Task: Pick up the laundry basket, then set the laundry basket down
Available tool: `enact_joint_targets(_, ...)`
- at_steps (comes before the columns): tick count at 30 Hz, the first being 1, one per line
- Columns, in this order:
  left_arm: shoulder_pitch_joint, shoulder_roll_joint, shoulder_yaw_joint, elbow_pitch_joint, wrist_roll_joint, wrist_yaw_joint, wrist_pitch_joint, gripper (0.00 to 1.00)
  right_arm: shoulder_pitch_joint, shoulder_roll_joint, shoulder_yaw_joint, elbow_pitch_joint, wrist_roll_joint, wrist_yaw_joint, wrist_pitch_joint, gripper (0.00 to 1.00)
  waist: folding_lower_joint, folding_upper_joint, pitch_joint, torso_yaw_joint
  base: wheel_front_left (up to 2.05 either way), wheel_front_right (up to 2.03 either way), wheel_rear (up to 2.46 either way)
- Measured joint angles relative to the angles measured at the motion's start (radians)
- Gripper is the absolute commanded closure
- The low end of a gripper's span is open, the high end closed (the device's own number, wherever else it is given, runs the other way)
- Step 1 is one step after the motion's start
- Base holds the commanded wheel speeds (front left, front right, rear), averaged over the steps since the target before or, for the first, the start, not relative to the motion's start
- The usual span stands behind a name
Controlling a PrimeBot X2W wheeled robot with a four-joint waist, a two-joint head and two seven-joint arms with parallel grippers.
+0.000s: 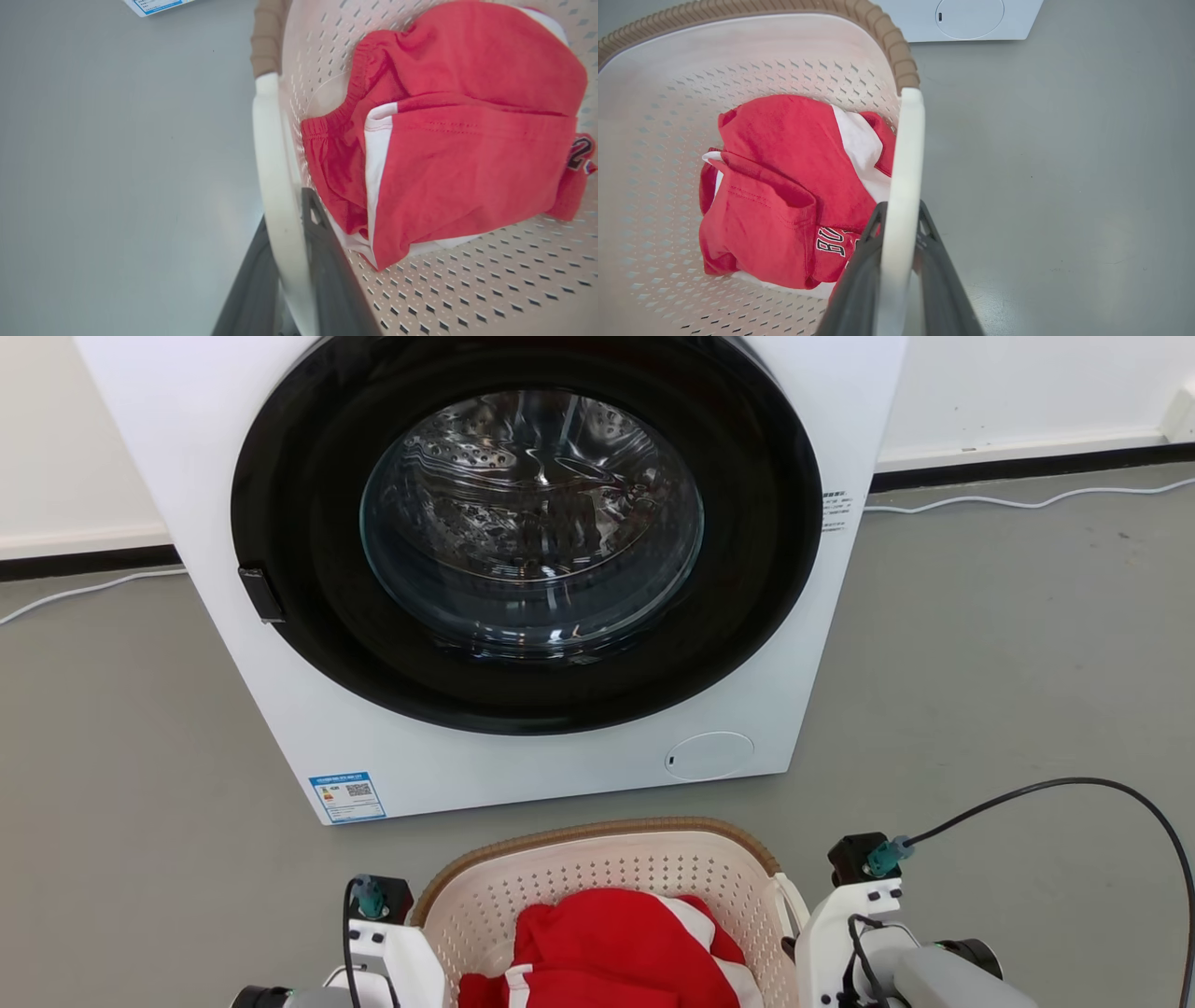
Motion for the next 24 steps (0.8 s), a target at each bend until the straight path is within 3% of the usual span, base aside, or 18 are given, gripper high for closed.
enact_joint_targets(24,-0.011,0.006,-0.042,0.004,-0.035,-0.003,-0.002,1.0,-0.019,0.001,0.055,0.017,0.056,0.0,-0.007,1.0,0.0,0.0,0.013,-0.007,0.0,0.0,0.0)
